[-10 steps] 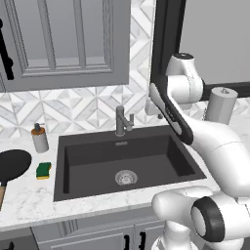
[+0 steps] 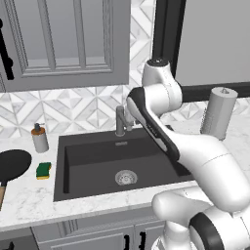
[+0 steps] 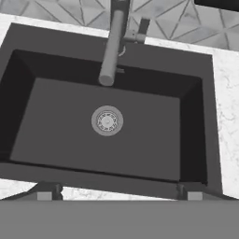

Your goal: Pick the pan and sponge and place them into the sink. Then turn on the water.

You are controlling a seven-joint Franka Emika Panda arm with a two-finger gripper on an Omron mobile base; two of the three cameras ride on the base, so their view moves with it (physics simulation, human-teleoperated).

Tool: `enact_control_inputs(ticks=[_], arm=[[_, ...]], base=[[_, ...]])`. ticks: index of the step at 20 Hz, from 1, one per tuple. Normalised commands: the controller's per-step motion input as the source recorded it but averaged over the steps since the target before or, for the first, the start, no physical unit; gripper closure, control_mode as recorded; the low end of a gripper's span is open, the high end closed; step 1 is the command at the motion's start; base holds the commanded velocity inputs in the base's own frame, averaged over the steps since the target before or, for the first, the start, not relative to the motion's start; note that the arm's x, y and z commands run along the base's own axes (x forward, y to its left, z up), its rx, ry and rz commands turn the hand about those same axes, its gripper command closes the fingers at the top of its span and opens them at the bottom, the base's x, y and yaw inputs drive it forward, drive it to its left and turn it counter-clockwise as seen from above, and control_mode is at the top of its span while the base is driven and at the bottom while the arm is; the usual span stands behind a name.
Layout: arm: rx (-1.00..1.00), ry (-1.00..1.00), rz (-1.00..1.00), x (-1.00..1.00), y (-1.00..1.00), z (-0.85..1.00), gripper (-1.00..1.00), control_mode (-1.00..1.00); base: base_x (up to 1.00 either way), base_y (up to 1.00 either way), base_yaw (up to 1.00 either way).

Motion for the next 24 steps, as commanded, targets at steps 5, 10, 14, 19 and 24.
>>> enact_control_inputs(ticks=[5, 10, 14, 19, 24], arm=[[0.00, 0.00, 0.00, -0.43, 0.87, -0.19, -1.00, -1.00], [0.03, 0.01, 0.00, -0.35, 0.85, -0.18, -1.00, -1.00], [0.05, 0.07, 0.06, -0.24, 0.88, -0.17, -1.00, -1.00], [0.09, 0.08, 0.11, -0.04, 0.94, -0.19, -1.00, -1.00], [0.08, 0.03, 0.11, 0.00, 0.95, -0.21, -1.00, -1.00]], base=[[0.00, 0.00, 0.00], [0.00, 0.00, 0.00], [0.00, 0.00, 0.00], [0.00, 0.00, 0.00], [0.00, 0.00, 0.00]])
